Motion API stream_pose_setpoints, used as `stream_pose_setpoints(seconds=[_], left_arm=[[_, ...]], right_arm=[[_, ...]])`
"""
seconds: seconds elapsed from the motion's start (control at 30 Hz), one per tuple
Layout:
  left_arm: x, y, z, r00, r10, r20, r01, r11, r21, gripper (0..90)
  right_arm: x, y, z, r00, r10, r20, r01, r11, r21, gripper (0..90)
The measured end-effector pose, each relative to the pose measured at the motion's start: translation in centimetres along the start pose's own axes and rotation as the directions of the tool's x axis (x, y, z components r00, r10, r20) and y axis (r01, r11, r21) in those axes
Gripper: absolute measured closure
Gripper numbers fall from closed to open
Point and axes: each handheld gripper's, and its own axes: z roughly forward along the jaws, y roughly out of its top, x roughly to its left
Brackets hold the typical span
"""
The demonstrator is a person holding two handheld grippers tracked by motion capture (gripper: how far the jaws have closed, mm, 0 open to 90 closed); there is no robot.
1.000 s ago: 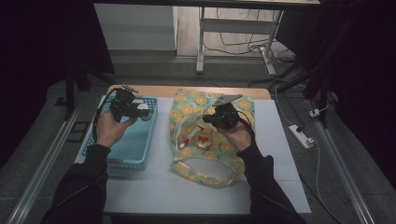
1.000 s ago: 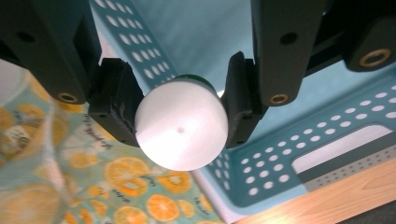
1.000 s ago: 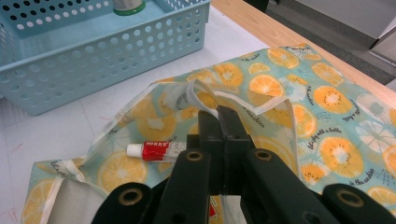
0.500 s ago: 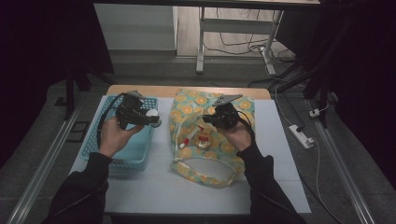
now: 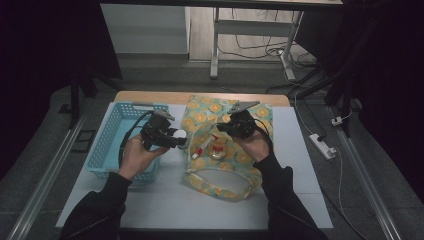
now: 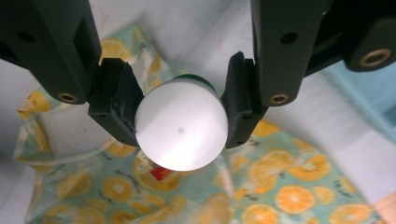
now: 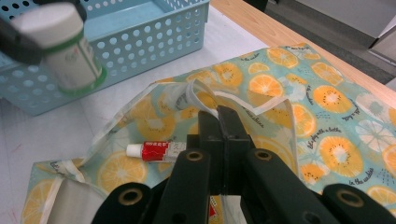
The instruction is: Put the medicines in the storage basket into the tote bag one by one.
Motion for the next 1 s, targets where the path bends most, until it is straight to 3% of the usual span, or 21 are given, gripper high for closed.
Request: stream_pose_setpoints(seconds=[0.17,0.5,0.93,1.0], left_arm=[[-1.2,0.3,1.7,0.9994,0.034,0.004,-0.034,0.999,0.028,50.8],[-2.5,0.7,5.7,0.9987,0.042,0.028,-0.044,0.9973,0.059,50.8],[-2.5,0.8,9.6,0.9993,0.038,-0.005,-0.038,0.994,0.103,50.8],[-2.6,1.0,10.1,0.9986,0.046,-0.028,-0.042,0.9919,0.12,50.8]], right_arm=[[0.0,0.0,0.0,1.0,-0.002,0.0,0.002,1.0,0.0,89.7],[0.1,0.1,-0.1,1.0,-0.003,0.001,0.003,1.0,0.0,89.7],[0.2,0.1,0.1,1.0,-0.002,-0.002,0.002,1.0,0.004,89.7],[0.2,0.0,0.2,1.0,-0.003,-0.003,0.003,1.0,0.007,89.7]])
